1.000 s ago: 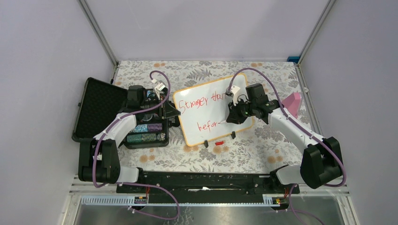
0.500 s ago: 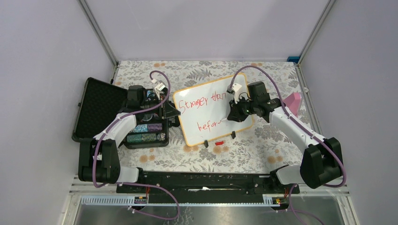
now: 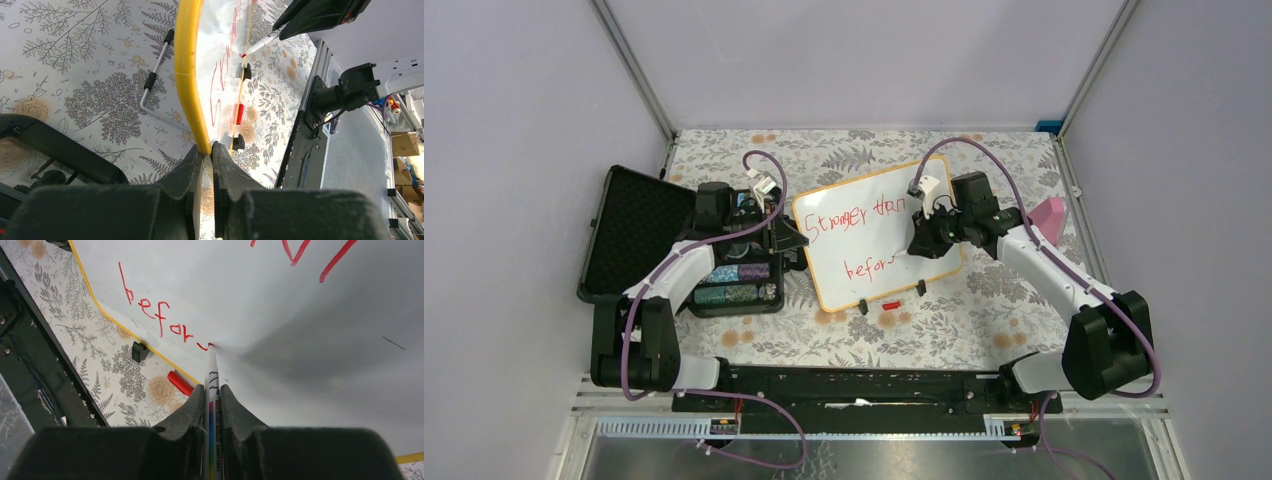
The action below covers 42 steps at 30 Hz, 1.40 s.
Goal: Write a sentence on the whiteboard
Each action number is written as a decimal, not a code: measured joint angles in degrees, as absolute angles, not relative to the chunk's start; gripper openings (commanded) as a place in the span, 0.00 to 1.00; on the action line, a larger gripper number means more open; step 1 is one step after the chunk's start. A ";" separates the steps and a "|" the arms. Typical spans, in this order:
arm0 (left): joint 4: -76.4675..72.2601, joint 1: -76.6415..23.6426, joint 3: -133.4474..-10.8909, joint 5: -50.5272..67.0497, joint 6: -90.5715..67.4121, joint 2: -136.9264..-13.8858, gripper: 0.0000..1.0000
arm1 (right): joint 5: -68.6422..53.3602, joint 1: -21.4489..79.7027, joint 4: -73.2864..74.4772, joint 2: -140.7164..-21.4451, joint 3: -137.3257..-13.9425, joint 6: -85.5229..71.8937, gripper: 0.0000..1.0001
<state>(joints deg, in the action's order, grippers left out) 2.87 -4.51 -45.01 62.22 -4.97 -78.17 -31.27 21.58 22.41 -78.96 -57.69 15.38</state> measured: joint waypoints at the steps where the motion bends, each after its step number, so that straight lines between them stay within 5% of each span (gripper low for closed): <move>1: 2.87 -4.51 -45.01 62.22 -4.97 -78.17 0.00 | -31.48 21.58 22.39 -79.00 -57.69 15.33 0.00; 42: 2.90 -4.51 -45.01 62.19 -4.95 -78.17 0.00 | -32.56 23.64 21.74 -79.85 -56.60 15.64 0.00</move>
